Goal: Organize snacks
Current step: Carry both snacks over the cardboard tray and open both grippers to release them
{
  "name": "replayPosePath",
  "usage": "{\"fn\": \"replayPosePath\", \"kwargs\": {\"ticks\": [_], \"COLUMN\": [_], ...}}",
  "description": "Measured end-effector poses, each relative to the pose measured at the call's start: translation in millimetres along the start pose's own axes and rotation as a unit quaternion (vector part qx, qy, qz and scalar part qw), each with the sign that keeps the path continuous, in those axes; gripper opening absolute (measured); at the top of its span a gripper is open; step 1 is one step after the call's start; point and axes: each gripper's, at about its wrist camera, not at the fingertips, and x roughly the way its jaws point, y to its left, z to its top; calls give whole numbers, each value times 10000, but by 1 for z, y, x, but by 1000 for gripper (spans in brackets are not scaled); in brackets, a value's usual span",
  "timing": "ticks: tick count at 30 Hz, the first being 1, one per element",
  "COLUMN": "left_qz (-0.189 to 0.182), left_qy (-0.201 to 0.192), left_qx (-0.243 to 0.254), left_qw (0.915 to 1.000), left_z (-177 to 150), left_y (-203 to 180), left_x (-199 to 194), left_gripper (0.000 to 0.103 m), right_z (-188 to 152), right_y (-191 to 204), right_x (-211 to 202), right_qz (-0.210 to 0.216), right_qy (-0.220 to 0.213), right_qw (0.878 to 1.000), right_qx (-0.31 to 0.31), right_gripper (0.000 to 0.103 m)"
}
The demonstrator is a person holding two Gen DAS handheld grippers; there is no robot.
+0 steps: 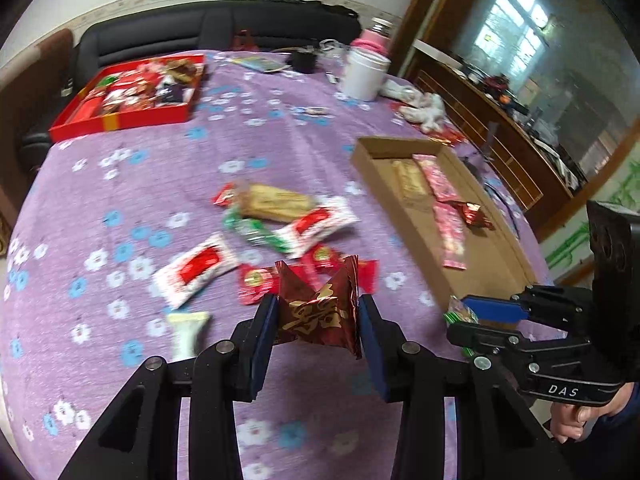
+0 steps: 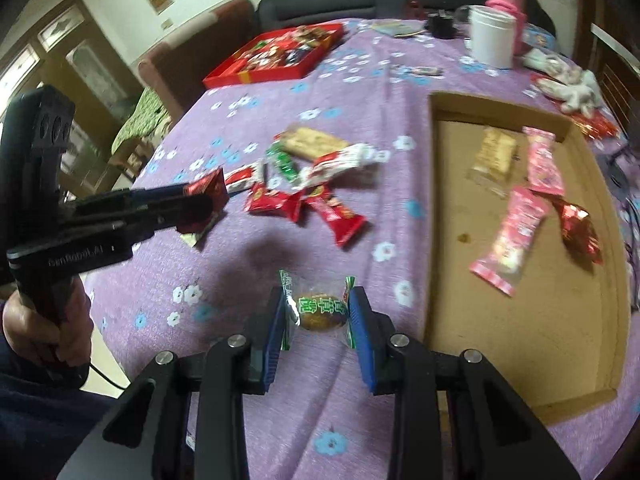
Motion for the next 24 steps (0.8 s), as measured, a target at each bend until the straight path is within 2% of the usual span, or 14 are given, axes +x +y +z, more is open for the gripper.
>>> {"fn": "replayPosePath", "kwargs": {"ticks": [5,11,19,24], "left_qz": [-218,-501,-620,-653], "left_qy": [73,307,623,757], "left_qx": [336,882,1456,1795], "left_qw": [9992,9944,9854,9787], "left_z": [7,8,5,0], "left_y": [-40,-97,-157,-188], "left_x": [11,30,61,75], "left_gripper": [43,43,42,42], "right_z": [-6,-16,-34,-45], "right_y": [-34,-83,-134,-157], "right_x": [-16,-28,-41,-45], "right_qz": [-97,-184,-474,-473], "right_qy": [-172,-292,-384,-386], "right_qw": [9979,9879,9735,9682], "right_qx": [613,1513,2206,2426], "right_gripper": [31,31,31,31]}}
